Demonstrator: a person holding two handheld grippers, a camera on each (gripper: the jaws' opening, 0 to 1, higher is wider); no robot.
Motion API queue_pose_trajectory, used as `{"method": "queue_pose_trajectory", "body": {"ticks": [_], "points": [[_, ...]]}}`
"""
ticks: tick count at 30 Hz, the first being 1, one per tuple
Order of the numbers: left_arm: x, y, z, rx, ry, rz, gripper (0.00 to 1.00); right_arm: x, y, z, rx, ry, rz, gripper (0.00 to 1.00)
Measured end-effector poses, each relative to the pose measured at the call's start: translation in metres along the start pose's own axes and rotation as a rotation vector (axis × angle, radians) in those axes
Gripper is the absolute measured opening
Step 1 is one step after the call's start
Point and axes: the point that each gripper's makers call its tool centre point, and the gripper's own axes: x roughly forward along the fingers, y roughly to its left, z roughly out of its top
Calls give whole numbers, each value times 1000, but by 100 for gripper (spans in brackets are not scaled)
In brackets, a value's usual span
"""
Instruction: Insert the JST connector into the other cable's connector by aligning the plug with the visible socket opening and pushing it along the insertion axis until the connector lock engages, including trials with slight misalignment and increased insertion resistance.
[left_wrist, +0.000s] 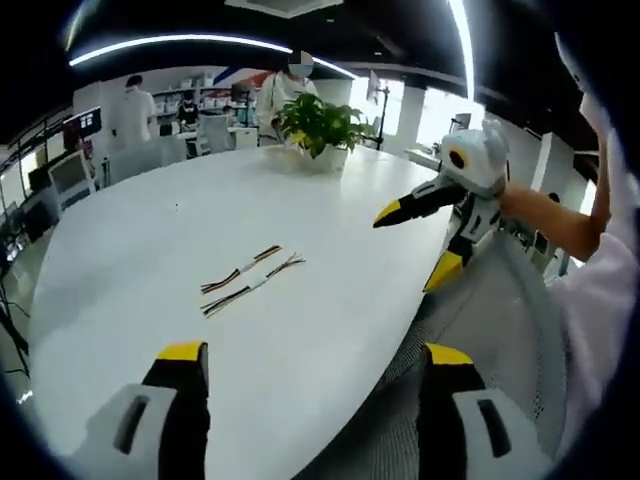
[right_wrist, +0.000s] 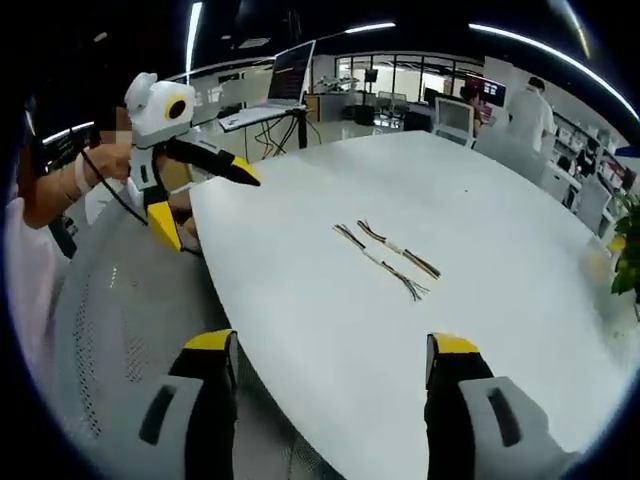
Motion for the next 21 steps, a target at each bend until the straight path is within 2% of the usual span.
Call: {"method": "queue_pose_trajectory", "body": {"ticks": [3,9,14,18,21], "points": [[-2,0,-4,-19,8,21,85,-3,-1,-2,36,-2,-18,76],[-1,6,-24,-67,51,44,82,-3,-4,-13,82,6,-67,72],[-1,4,-34,-115,49,43,83,1,-9,-23,30,65,-123,71],[-1,8,-35,-94,61,68,84,4,-8,-24,31,72,-116,70],[1,7,-39,-109,62,60,84,8,-9,-30,25,99,-125,70]]}}
